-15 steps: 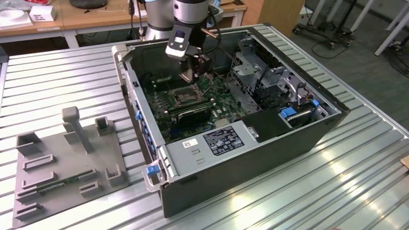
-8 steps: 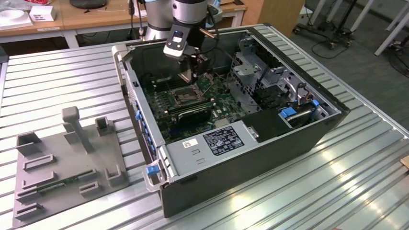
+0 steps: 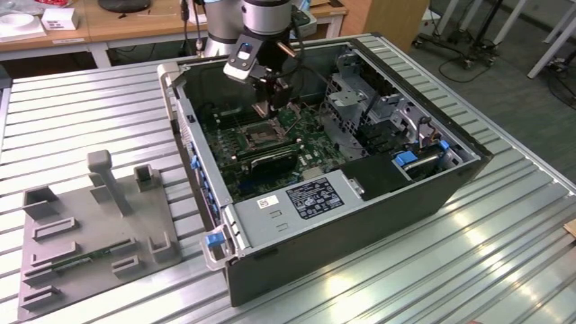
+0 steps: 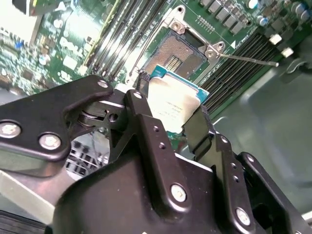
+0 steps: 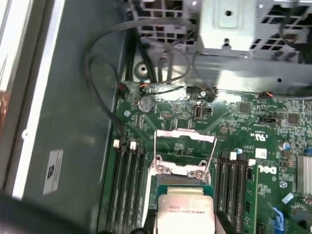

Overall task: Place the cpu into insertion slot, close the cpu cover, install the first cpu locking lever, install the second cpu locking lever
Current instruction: 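Place the cpu into insertion slot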

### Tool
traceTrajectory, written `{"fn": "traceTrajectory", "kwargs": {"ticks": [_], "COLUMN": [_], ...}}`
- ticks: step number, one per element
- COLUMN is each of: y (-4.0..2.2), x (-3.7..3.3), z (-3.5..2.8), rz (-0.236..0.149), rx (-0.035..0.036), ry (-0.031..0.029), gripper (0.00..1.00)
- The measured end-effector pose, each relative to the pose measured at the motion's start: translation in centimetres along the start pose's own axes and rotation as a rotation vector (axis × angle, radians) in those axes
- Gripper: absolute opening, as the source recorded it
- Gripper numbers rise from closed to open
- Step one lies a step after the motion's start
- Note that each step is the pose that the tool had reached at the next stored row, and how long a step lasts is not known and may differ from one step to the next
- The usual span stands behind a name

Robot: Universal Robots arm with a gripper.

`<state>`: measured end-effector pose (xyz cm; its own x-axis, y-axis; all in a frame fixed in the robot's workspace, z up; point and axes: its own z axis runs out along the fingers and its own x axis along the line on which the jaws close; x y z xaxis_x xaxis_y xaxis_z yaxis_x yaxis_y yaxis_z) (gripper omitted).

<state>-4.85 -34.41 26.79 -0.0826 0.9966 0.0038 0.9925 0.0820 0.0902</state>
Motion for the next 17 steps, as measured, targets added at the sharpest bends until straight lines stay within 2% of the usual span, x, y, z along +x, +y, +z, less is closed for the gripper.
{"fn": "traceTrajectory", "kwargs": {"ticks": [4,6,10,17], "y": [-0.01,-0.01,-0.03,-0.23], "x": [0.00,0.01,0.03,0.03], "z": [0.12,0.16,0.31,1.01], "rz": [0.072,0.090,0.092,0.091], "rx": [-0.0002,-0.0003,-0.0005,-0.0004], "ry": [-0.0066,-0.0082,-0.0082,-0.0082], "gripper": [0.54,0.54,0.54,0.54]}}
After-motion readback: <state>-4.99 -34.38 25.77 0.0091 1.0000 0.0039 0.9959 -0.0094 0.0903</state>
